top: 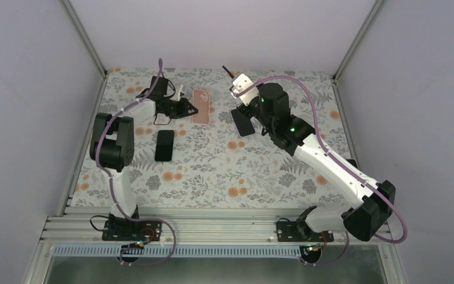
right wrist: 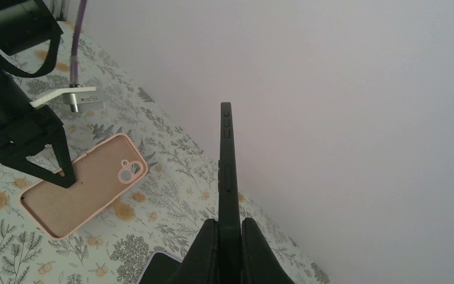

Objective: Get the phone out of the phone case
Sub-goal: Place the phone case at the center of the board.

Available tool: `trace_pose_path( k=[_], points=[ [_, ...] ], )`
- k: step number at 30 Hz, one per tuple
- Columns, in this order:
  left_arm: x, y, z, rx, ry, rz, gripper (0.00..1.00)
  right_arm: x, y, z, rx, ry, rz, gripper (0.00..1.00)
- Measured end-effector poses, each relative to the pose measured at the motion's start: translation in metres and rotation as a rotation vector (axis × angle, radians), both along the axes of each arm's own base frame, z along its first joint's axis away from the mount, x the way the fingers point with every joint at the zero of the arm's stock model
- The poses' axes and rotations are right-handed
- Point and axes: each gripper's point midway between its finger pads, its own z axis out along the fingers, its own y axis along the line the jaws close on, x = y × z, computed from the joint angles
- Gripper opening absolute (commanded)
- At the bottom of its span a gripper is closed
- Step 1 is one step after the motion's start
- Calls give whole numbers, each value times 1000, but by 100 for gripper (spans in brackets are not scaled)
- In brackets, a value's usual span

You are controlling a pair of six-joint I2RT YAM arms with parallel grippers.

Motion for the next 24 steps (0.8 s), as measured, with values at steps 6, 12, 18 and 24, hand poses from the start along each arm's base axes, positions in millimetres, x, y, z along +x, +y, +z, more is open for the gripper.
trace_pose_path(
  k=[6,12,18,24],
  points=[
    [14,2,-28,35,34,-14,2,-1,0,-3,-5,11,5,4],
    [23,9,-56,80,77,-3,2,0,0,-3,-2,13,6,4],
    [34,15,-67,137,88,20,2,0,0,-3,-2,13,6,4],
    [38,23,-70,191,96,49,3,-1,0,-3,-1,14,11,4]
  ],
)
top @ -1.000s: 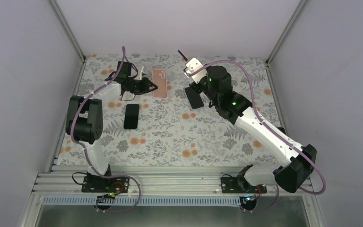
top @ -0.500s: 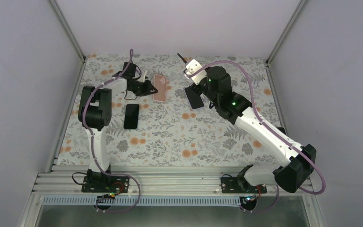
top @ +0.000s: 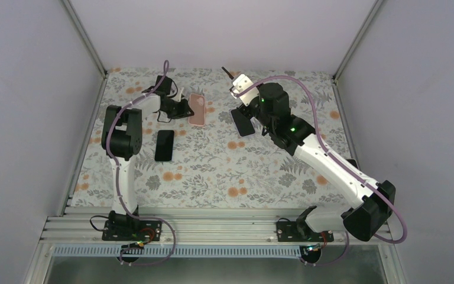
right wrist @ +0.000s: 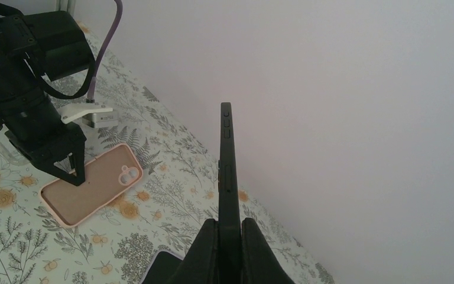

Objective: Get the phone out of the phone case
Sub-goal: Place the phone case at the center of the board.

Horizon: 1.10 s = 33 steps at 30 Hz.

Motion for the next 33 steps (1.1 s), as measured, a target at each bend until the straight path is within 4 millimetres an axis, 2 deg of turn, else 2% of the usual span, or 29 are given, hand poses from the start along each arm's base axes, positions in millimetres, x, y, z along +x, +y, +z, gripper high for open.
trace_pose_path(
  k=[8,18,25,29,33],
  points=[
    [1,4,-2,45,2,16,3,0,0,-1,0,1,1,4],
    [2,4,-4,104,-8,21,14,0,0,-5,-5,11,2,4],
    [5,11,-11,191,-19,47,28,-1,1,-6,-5,13,7,4],
    [7,18,-13,231,-29,58,44,-1,1,-6,-4,13,8,4],
    [8,21,-8,259,-45,67,48,-1,2,-6,-4,14,11,4]
  ],
)
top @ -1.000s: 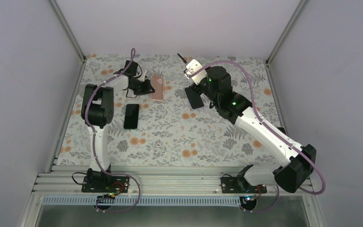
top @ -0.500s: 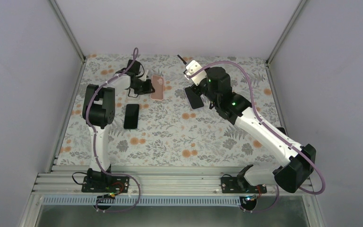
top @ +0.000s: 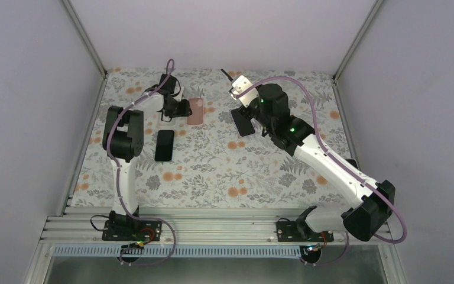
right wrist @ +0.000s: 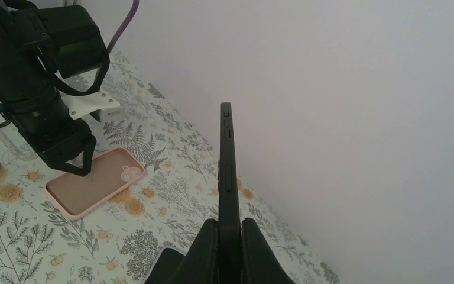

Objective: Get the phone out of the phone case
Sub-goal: Place the phone case at the center of the board.

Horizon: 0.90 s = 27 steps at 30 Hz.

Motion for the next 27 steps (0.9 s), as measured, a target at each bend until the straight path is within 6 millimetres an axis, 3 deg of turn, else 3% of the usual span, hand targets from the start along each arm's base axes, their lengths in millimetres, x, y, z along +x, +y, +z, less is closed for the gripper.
trace_pose_path(
  k=[6,10,15,19,27],
  points=[
    [0,-2,24,1,-44,-2,50,0,0,0,-1,1,4,4],
    [4,-4,73,-21,-144,-2,52,0,1,1,-13,-12,7,4],
    [7,-6,170,-84,-365,4,53,4,3,6,-24,-46,12,4],
    [0,-12,227,-162,-481,-7,55,7,5,5,-41,-61,14,4],
    [-24,-35,284,-385,-522,-61,60,13,3,22,-124,-198,-32,4]
  ],
)
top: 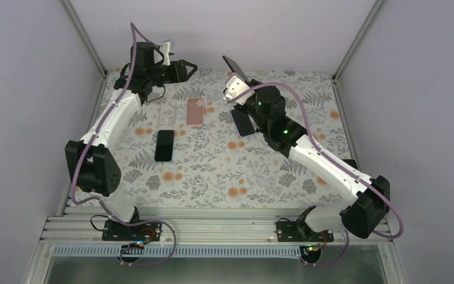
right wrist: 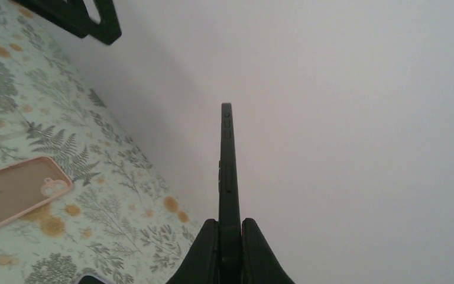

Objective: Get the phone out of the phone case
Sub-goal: Place the phone case at the center of the board, then place the phone at the center of the board.

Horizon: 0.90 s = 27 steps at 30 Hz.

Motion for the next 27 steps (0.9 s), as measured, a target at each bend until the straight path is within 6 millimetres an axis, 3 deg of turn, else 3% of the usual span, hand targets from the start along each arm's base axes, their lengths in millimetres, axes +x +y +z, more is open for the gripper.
trace_pose_path(
  k=[8,18,27],
  points=[
    [-31,-24,36,-236,16,-145,64,-9,8,-26,-192,-122,-40,4],
    [-50,-40,17,-417,149,-235,74,-25,25,-18,-331,-330,-86,4],
    [-72,-63,36,-509,148,-347,73,-38,41,-23,-466,-484,-118,4]
  ],
)
